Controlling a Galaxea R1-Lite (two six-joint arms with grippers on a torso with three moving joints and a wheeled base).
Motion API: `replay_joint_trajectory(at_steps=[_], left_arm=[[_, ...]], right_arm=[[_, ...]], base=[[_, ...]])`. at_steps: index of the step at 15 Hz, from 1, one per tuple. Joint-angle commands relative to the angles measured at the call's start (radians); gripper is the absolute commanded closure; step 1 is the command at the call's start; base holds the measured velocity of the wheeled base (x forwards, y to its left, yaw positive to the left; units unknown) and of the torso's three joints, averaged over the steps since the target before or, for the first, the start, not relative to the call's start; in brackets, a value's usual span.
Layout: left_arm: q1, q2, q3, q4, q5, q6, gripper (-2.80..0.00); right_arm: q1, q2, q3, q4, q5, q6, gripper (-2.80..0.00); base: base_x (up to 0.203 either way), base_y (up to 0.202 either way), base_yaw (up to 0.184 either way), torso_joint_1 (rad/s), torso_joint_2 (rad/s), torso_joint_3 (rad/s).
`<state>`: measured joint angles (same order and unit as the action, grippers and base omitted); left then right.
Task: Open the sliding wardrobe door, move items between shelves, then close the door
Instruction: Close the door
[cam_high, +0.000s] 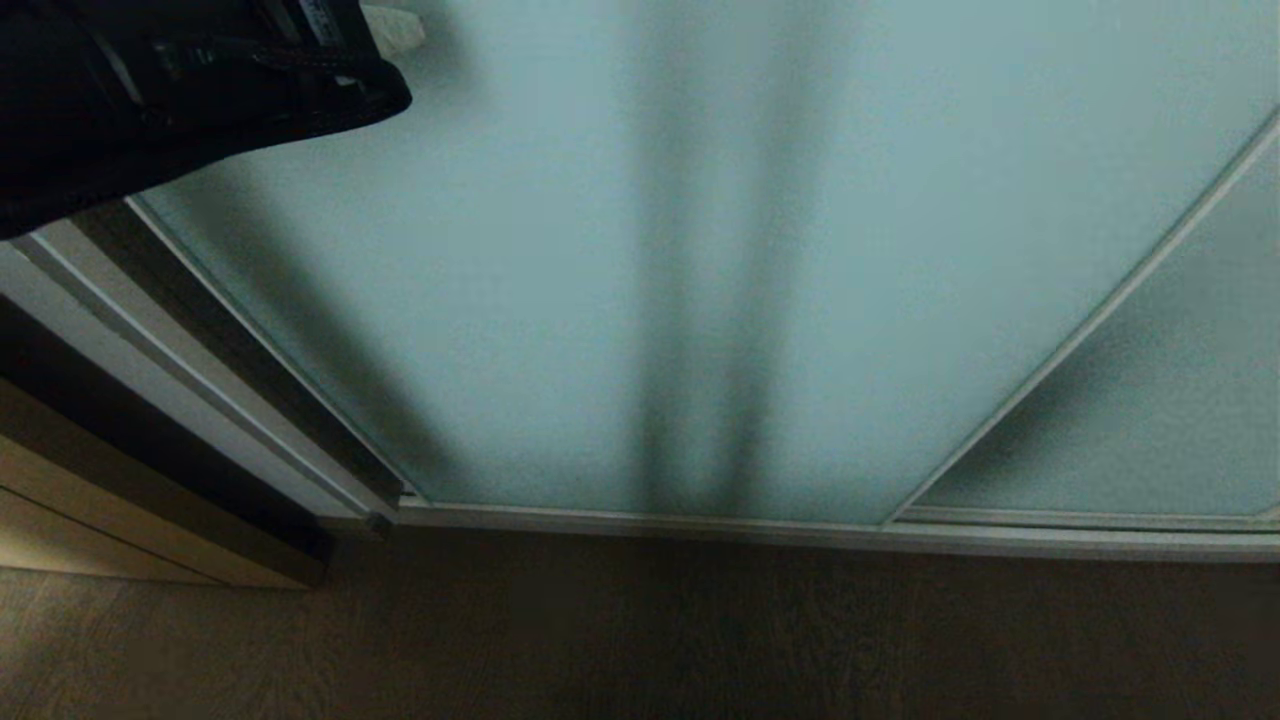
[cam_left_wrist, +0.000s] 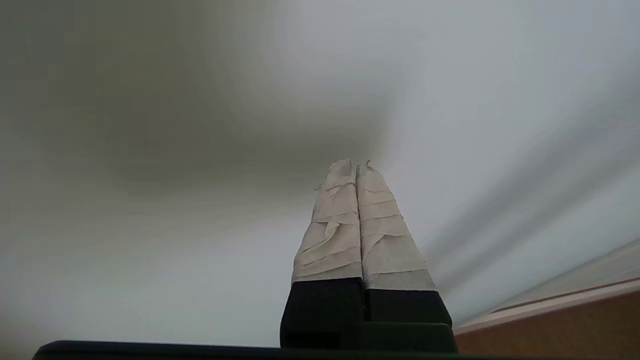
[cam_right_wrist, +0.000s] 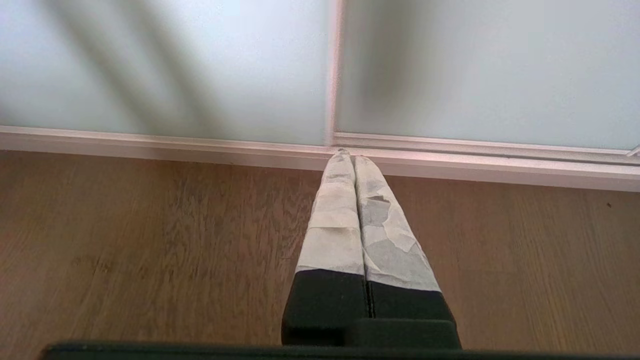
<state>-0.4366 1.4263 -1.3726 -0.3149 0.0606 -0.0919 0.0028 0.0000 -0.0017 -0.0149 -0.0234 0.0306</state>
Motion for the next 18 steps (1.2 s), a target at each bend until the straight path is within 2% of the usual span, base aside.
replay_joint_trajectory(at_steps=[1,6,9,13,15,18], left_arm=[[0.009,0.013,-0.003,-0.003,0.001,0.0,0.0],[0.019,-0.029,0.007,0.011,0.0,0.002,0.0],[0.019,-0.168,0.063,0.11,0.001,0.02,0.0],[0.048,-0.4,0.426,0.155,0.038,0.035,0.0],[0.087,-0.559,0.611,0.16,0.071,0.049,0.0],[0.186,-0.793,0.802,0.167,0.091,0.067,0.0]], right_arm=[[0.0,0.002,0.0,0.0,0.0,0.0,0.0],[0.0,0.002,0.0,0.0,0.0,0.0,0.0],[0.0,0.002,0.0,0.0,-0.001,0.0,0.0],[0.0,0.002,0.0,0.0,-0.001,0.0,0.0],[0.0,0.002,0.0,0.0,0.0,0.0,0.0],[0.0,0.002,0.0,0.0,0.0,0.0,0.0]], base=[[0.0,0.0,0.0,0.0,0.0,0.0],[0.0,0.0,0.0,0.0,0.0,0.0],[0.0,0.0,0.0,0.0,0.0,0.0],[0.0,0.0,0.0,0.0,0.0,0.0],[0.0,0.0,0.0,0.0,0.0,0.0],[0.0,0.0,0.0,0.0,0.0,0.0]])
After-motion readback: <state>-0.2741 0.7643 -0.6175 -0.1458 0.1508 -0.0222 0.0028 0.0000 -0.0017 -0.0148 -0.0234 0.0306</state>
